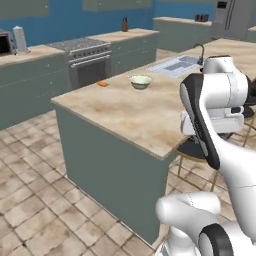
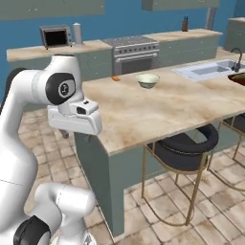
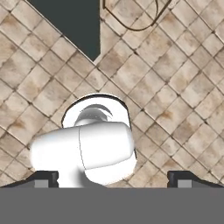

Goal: Place the two vegetables and bowl onto the tray for setting up a vegetable dip station.

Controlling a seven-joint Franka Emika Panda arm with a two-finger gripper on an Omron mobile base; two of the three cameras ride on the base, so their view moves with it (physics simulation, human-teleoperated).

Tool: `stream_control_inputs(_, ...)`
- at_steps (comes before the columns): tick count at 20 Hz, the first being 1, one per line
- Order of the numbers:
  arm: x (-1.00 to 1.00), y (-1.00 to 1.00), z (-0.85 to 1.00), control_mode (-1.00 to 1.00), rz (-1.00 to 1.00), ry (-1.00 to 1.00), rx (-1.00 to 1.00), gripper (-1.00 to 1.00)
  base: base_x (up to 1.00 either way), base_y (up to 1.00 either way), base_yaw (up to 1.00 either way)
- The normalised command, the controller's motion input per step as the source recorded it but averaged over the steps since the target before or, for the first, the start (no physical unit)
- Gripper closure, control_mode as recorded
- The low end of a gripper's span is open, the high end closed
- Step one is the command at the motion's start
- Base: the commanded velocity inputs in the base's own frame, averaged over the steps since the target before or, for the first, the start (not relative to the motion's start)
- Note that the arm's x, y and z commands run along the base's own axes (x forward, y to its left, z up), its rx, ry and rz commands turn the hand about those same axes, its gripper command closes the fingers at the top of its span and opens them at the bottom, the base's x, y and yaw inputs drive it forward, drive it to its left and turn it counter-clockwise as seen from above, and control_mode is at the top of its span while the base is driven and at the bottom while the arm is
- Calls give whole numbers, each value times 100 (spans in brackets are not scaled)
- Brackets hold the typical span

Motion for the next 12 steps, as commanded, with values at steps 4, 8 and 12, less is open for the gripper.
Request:
stream_control_inputs(4,0,0,0,100,0,0,0,-100,46,100,-36)
stream_control_inputs(8,0,0,0,100,0,0,0,-100,48,100,-35)
stream_control_inputs(12,0,0,0,100,0,0,0,-100,49,100,-35)
